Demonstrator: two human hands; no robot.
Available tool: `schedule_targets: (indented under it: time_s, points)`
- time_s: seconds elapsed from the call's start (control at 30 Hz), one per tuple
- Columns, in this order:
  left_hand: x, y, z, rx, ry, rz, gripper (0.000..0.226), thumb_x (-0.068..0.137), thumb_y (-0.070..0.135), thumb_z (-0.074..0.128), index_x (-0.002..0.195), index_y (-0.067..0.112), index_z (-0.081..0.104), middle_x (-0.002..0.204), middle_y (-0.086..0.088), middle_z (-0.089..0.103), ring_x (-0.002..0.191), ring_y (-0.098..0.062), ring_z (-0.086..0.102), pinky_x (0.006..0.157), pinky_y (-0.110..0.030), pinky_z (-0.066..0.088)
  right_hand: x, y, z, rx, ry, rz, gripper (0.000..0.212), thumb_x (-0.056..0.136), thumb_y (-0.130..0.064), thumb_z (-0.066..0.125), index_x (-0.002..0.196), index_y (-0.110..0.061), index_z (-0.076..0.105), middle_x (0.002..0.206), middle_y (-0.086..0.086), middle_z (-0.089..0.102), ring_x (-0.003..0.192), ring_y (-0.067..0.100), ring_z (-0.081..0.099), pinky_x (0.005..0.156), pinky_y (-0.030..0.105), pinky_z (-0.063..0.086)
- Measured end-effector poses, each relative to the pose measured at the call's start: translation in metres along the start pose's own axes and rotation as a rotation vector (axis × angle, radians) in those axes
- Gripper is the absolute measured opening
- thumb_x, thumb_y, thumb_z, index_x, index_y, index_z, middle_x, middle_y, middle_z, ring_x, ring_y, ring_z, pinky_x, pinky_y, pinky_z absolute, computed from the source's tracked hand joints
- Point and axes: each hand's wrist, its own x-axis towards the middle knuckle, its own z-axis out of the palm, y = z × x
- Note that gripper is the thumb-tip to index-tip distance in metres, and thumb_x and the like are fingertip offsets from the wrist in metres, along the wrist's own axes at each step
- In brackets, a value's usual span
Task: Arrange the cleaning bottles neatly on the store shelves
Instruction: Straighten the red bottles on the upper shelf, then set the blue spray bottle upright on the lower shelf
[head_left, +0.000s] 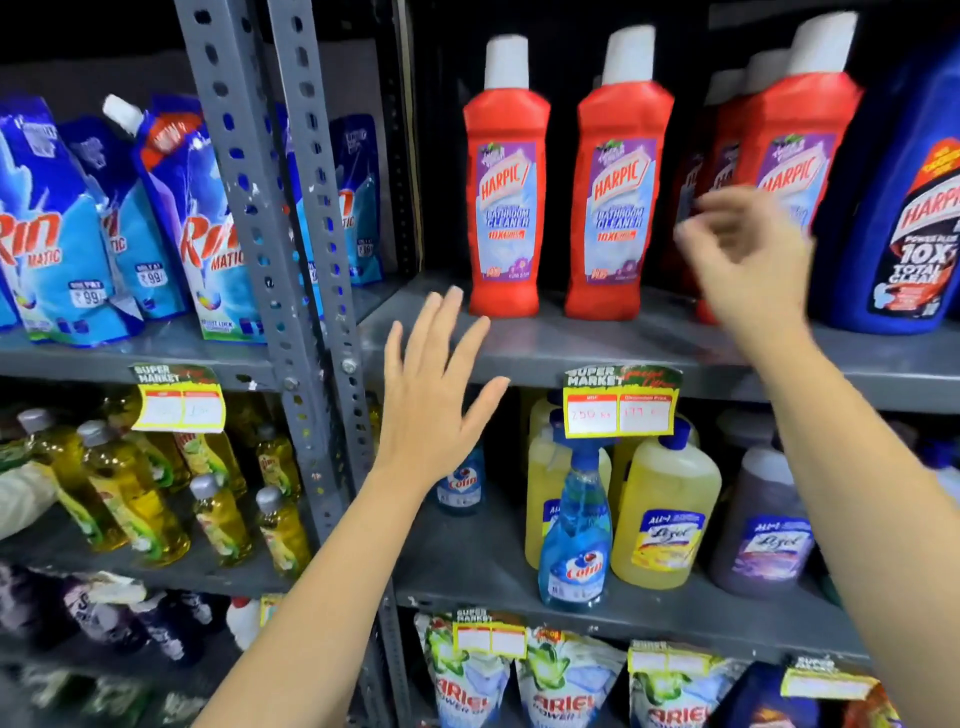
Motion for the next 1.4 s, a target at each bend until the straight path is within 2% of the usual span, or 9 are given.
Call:
schedule_targets:
  time_s: [0.07,0.13,0.27,0.4,0.53,0.7,0.87,1.03,1.4]
  points:
    - [-0.032,-0.003,0.005,-0.016,0.094,-0.011,0.048,0.101,0.037,0.041,0.141,0.012,0.044,0.157,-0.015,0.026,0.148,-0.027,0.016,0.118,-0.050,0.014,-0.028,-0.009,-0.022,0.107,0.226,-0.181,0.008,0.094,-0.017,0.061,0.102,-0.019,0.062,0.081,-0.005,0.063,0.072,0.002,0.066,0.068,0.022,0.049]
    - [-0.070,-0.005,0.015,-0.055,0.066,-0.027,0.045,0.100,0.031,0.044,0.141,0.011,0.045,0.156,-0.015,0.028,0.147,-0.028,0.019,0.116,-0.050,0.020,-0.067,-0.009,-0.037,0.170,0.275,-0.245,0.008,0.099,-0.022,0.057,0.102,-0.029,0.056,0.084,0.008,0.063,0.069,0.008,0.067,0.067,0.024,0.048]
    - [-0.150,-0.006,0.044,-0.143,-0.331,-0.098,0.044,0.101,0.031,0.042,0.140,0.011,0.048,0.156,-0.009,0.031,0.144,-0.027,0.027,0.111,-0.051,0.031,-0.156,0.014,-0.031,0.121,0.192,-0.090,0.025,0.096,-0.009,0.056,0.102,-0.034,0.055,0.076,0.007,0.059,0.060,0.007,0.062,0.058,0.021,0.044]
    - [-0.218,-0.010,0.074,-0.082,-0.783,-0.230,0.054,0.103,0.044,0.032,0.150,0.019,0.030,0.161,0.000,0.010,0.149,-0.020,0.010,0.119,-0.049,0.016,-0.229,0.064,-0.008,-0.022,-0.114,0.266,0.021,0.084,-0.028,0.061,0.104,-0.034,0.057,0.078,0.000,0.063,0.066,0.005,0.060,0.060,0.023,0.049]
    - [-0.259,-0.017,0.093,0.008,-1.072,-0.281,0.067,0.101,0.054,0.023,0.154,0.019,0.002,0.163,0.000,-0.005,0.148,-0.016,-0.009,0.120,-0.041,-0.004,-0.270,0.109,0.010,-0.260,-0.622,0.618,0.080,0.080,-0.034,0.078,0.145,-0.013,0.036,0.121,0.002,0.055,0.103,0.020,0.059,0.084,0.040,0.054]
    - [-0.272,-0.019,0.097,0.059,-1.060,-0.257,0.070,0.100,0.056,0.023,0.154,0.018,0.001,0.163,-0.001,-0.001,0.149,-0.018,-0.005,0.119,-0.041,-0.006,-0.286,0.135,0.026,-0.156,-0.737,0.784,0.070,0.075,-0.023,0.085,0.133,-0.015,0.047,0.118,-0.003,0.062,0.107,0.017,0.063,0.081,0.021,0.050]
    - [-0.275,-0.021,0.099,0.061,-1.034,-0.226,0.070,0.099,0.057,0.023,0.154,0.017,0.003,0.163,-0.002,0.001,0.149,-0.019,-0.002,0.120,-0.043,-0.004,-0.292,0.134,0.042,-0.161,-0.616,0.833,0.061,0.073,-0.019,0.086,0.123,-0.010,0.053,0.116,0.007,0.070,0.104,0.024,0.068,0.086,0.040,0.056]
    - [-0.278,-0.020,0.100,0.056,-1.019,-0.238,0.070,0.099,0.056,0.024,0.154,0.017,0.004,0.163,-0.002,0.003,0.149,-0.020,-0.001,0.120,-0.043,-0.003,-0.304,0.120,0.064,-0.255,-0.587,0.741,0.059,0.074,-0.028,0.085,0.122,-0.010,0.055,0.111,0.007,0.072,0.093,0.017,0.066,0.077,0.026,0.048]
    - [-0.282,-0.025,0.102,0.025,-0.987,-0.223,0.069,0.100,0.055,0.023,0.154,0.016,0.006,0.163,-0.004,0.006,0.149,-0.020,0.000,0.121,-0.044,-0.002,-0.319,0.091,0.134,-0.284,-0.565,0.653,0.051,0.079,-0.032,0.081,0.108,-0.010,0.046,0.108,0.012,0.070,0.097,0.030,0.069,0.071,0.029,0.049]
